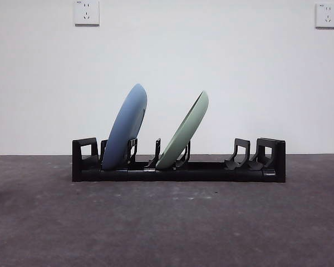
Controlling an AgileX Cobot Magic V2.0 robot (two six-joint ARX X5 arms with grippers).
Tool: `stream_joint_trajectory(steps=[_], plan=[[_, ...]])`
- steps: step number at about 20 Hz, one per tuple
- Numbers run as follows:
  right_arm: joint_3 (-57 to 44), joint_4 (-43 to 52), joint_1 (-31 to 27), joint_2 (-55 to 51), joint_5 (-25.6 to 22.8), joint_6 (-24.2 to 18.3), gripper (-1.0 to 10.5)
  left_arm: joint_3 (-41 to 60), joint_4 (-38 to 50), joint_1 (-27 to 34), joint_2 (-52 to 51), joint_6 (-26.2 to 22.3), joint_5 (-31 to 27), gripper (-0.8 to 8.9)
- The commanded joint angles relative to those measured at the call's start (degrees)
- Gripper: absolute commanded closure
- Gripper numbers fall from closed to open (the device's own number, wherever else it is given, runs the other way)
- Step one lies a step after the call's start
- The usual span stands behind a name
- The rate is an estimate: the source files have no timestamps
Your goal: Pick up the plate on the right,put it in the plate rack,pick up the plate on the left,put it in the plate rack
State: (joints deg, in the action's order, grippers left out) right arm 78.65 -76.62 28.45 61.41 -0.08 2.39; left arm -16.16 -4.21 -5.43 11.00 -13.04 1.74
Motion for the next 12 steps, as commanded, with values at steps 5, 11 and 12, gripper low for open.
stream_joint_trajectory(steps=[5, 11, 12], plan=[[-0.28, 0.35, 0.04, -0.04, -0.22, 0.55, 9.4, 12.24, 0.68, 1.2, -7.76, 5.16, -0.46, 8.16], [-0.28, 0.35, 0.04, -0.07, -0.22, 0.55, 9.4, 15.72, -4.68, 2.62, -10.8, 8.81, -0.22, 8.16], [-0.28, 0.35, 0.02, -0.07, -0.24, 0.55, 9.4, 15.72, -5.66, 2.62, -10.8, 9.05, -0.22, 8.16]])
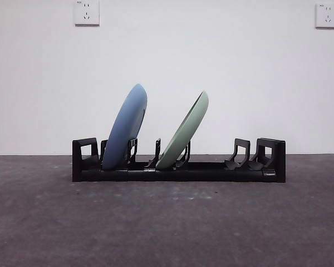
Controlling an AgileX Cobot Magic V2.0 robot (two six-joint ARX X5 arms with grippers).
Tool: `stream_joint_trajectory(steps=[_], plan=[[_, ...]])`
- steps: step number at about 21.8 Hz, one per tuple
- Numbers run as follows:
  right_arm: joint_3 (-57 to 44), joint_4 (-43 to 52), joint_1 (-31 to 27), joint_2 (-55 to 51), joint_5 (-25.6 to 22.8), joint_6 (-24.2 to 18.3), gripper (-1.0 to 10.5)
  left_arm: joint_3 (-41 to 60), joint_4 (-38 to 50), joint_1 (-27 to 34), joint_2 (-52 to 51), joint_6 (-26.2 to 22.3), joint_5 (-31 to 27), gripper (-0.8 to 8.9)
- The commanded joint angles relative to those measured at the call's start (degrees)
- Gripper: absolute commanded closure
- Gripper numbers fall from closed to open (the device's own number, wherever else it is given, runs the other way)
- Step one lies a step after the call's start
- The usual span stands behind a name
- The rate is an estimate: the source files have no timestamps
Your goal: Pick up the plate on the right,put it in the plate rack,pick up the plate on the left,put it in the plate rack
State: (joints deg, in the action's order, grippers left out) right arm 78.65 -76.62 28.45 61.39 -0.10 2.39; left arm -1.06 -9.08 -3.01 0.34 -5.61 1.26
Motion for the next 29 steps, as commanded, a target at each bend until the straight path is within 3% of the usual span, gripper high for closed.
stream_joint_trajectory(steps=[1, 14, 16, 19, 22, 24, 29], plan=[[-0.28, 0.35, 0.04, -0.04, -0.37, 0.55, 9.4, 0.61, -0.5, 0.2, -0.13, 2.54, 0.42, 8.16], [-0.28, 0.35, 0.04, -0.02, -0.39, 0.55, 9.4, 0.61, -0.5, 0.2, 0.22, 3.54, 0.68, 8.16], [-0.28, 0.98, 0.0, -0.37, -1.31, -2.4, 9.4, 0.61, -0.48, 0.2, 0.22, 3.54, 0.68, 8.16], [-0.31, 11.8, -2.97, -5.05, -2.84, -7.26, 9.4, 0.61, -0.48, 0.2, 0.28, 3.54, 0.68, 8.16], [-1.16, 24.22, -7.82, -11.76, 4.31, -6.99, 9.4, 0.61, -0.48, 0.2, 0.33, 3.54, 0.68, 8.16], [-2.89, 28.5, -12.48, -16.26, 6.05, -7.61, 9.4, 0.61, -0.48, 0.2, 0.33, 3.54, 0.68, 8.16], [-19.06, 42.88, -23.82, -29.14, 6.08, -10.99, 9.4, 0.61, -0.48, 0.2, 0.48, 3.54, 0.68, 8.16]])
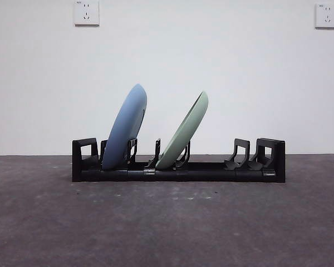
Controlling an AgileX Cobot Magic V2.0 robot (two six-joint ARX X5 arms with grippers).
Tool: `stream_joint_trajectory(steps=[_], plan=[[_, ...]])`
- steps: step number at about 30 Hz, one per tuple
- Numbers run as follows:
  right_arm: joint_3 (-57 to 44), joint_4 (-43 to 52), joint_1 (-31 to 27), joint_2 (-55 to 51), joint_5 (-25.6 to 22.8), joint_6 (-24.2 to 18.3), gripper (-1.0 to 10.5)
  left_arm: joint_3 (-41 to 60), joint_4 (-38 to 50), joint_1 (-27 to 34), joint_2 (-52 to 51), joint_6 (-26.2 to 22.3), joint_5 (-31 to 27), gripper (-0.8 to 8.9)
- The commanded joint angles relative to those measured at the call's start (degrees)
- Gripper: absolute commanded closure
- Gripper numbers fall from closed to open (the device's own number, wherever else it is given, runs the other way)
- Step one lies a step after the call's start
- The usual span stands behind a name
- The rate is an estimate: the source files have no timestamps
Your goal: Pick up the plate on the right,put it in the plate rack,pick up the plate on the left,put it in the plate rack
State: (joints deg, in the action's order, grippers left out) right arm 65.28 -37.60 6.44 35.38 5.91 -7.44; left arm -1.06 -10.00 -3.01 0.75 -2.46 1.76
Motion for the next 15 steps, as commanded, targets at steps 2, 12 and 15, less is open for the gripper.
stream_joint_trajectory(steps=[2, 12, 15], plan=[[-14.05, 10.38, -3.76, -8.07, 0.09, -1.11, 9.4, 0.61, 0.44, 0.2, 0.11, 0.39, 0.17, 8.16], [-43.85, 26.16, -5.11, -23.5, -0.7, 0.66, 9.4, 0.61, 0.44, 0.2, 0.13, 0.39, 0.17, 8.16], [-50.07, 27.76, -5.11, -26.91, -1.99, 2.91, 9.4, 0.61, 0.44, 0.2, 0.15, 0.39, 0.17, 8.16]])
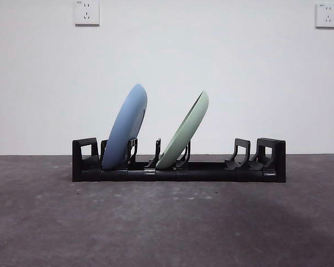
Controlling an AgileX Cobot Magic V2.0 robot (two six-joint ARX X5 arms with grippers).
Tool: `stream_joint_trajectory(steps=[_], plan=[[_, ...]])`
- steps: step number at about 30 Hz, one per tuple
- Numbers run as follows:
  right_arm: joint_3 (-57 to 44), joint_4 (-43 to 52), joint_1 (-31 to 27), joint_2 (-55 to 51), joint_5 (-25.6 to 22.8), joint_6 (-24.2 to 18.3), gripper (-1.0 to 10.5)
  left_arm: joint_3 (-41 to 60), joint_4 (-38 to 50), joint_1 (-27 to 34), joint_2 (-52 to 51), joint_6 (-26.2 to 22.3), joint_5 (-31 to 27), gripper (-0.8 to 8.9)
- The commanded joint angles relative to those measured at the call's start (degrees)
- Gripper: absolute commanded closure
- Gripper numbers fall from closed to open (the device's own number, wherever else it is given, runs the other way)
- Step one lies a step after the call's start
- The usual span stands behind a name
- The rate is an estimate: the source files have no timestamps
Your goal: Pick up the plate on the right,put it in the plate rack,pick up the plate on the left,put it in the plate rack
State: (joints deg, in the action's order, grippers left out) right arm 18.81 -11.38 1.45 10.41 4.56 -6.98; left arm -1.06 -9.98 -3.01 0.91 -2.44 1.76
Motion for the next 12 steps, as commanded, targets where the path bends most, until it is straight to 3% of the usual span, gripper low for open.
stream_joint_trajectory(steps=[1, 12], plan=[[-5.18, 1.79, -0.13, -2.86, -1.01, 2.6, 9.4, 0.61, 0.42, 0.2, 0.0, 0.37, 0.17, 8.16], [-16.92, 2.01, -0.13, -9.97, -1.99, 2.93, 9.4, 0.61, 0.42, 0.2, 0.0, 0.37, 0.17, 8.16]])
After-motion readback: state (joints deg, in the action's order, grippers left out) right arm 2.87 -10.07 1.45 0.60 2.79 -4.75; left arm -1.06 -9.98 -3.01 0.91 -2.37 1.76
